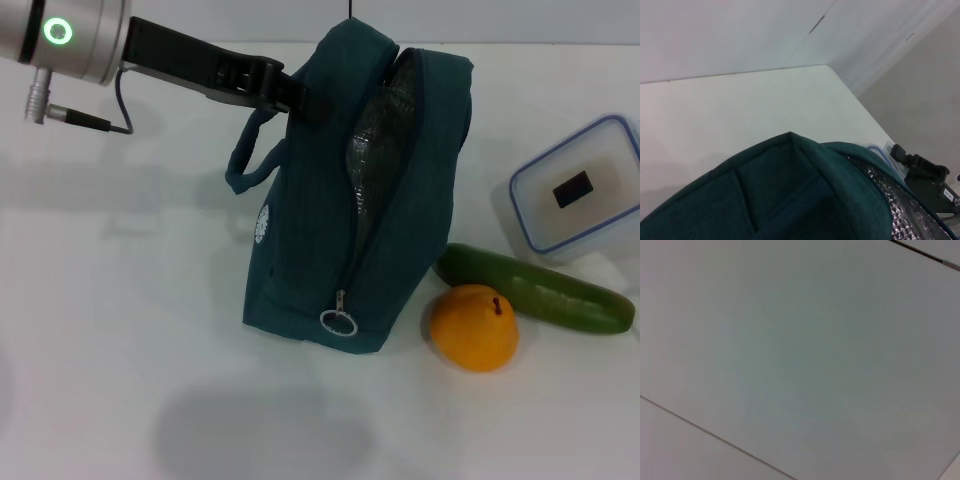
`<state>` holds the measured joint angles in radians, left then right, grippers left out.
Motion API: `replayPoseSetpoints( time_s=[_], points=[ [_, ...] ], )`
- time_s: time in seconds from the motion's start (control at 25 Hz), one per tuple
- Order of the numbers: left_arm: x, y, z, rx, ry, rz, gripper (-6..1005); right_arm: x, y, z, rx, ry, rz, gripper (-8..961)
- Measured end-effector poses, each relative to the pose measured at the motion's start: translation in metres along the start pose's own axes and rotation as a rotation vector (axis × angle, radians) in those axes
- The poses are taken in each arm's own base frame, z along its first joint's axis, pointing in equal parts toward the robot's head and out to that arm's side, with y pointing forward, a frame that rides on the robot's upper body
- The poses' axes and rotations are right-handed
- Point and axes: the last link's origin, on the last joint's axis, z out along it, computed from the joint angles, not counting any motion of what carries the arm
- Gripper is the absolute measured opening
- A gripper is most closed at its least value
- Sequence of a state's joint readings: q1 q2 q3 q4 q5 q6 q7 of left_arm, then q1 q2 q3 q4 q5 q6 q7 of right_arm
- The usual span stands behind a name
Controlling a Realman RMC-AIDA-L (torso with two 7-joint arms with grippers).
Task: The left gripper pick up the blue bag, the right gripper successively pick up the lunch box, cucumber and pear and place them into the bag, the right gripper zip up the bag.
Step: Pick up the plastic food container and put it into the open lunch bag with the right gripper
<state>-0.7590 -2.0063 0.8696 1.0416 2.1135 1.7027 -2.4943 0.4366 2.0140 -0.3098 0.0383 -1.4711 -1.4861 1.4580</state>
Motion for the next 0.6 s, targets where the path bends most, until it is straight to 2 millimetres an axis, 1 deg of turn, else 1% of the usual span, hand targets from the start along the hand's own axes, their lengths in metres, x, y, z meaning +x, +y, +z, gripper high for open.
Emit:
replayPoseSetpoints(
  time_s=[0.2, 0.44, 0.6],
  points=[
    [0.0002, 0.0002, 0.0001, -0.002, 0.001, 0.0, 43, -0.0006, -0.0002, -0.0016, 0.001, -0.004, 0.0, 133],
    [-0.002, -0.0005, 0.0008, -0.004, 0.0, -0.007, 43, -0.0007, -0.0005, -0.0023, 0.002, -0.004, -0.001, 88],
    [-0.0032, -0.001, 0.0009, -0.005, 0.0, -0.01, 43, -0.0002, -0.0024, -0.0057, 0.014, -0.006, 0.001, 88]
  ],
)
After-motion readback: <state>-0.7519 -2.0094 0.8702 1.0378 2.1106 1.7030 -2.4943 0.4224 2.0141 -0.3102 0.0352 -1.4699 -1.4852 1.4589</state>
